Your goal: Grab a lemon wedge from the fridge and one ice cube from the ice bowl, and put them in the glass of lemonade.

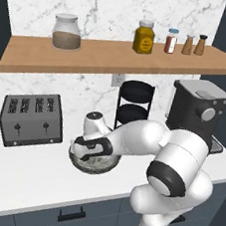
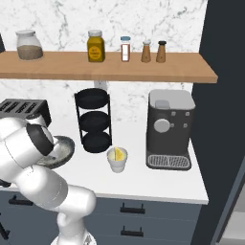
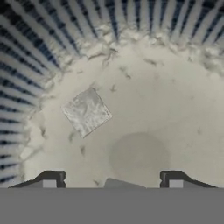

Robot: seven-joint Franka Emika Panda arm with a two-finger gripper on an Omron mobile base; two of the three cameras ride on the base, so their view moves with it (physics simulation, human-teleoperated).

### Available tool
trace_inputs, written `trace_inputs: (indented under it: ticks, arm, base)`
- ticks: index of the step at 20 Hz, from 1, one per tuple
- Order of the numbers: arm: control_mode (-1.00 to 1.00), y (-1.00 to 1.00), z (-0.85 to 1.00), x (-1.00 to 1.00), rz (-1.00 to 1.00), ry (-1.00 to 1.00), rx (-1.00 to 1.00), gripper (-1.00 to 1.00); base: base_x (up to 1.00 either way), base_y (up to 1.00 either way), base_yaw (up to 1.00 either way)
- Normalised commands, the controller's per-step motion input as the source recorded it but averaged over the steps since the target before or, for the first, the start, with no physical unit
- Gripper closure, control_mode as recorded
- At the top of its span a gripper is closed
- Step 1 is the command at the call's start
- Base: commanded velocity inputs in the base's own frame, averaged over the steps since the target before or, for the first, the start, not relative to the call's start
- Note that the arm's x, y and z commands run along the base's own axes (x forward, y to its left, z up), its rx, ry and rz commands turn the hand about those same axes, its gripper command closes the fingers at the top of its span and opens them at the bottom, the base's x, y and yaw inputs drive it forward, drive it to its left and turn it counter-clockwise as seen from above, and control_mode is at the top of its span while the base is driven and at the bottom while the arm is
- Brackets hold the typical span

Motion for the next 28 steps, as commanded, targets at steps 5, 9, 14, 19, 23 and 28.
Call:
trace_inputs:
  ticks: [5,9,14,19,23,28]
  arm:
    - [-1.00,0.00,0.00,0.00,0.00,0.00,0.00,1.00]
    - [-1.00,0.00,0.02,-0.09,0.00,-0.02,0.00,1.00]
    - [-1.00,-0.40,0.84,-0.25,0.00,-0.40,0.00,1.00]
    - [-1.00,-0.95,1.00,-0.23,0.00,-0.37,0.00,1.00]
    - [-1.00,-1.00,1.00,-0.17,-0.01,-0.23,0.00,1.00]
    - [-1.00,-1.00,0.90,-0.13,-0.06,-0.06,0.00,1.00]
  base:
    - [0.00,0.00,0.00]
    - [0.00,0.00,0.00]
    - [0.00,0.00,0.00]
    - [0.00,0.00,0.00]
    - [0.00,0.00,0.00]
    - [0.00,0.00,0.00]
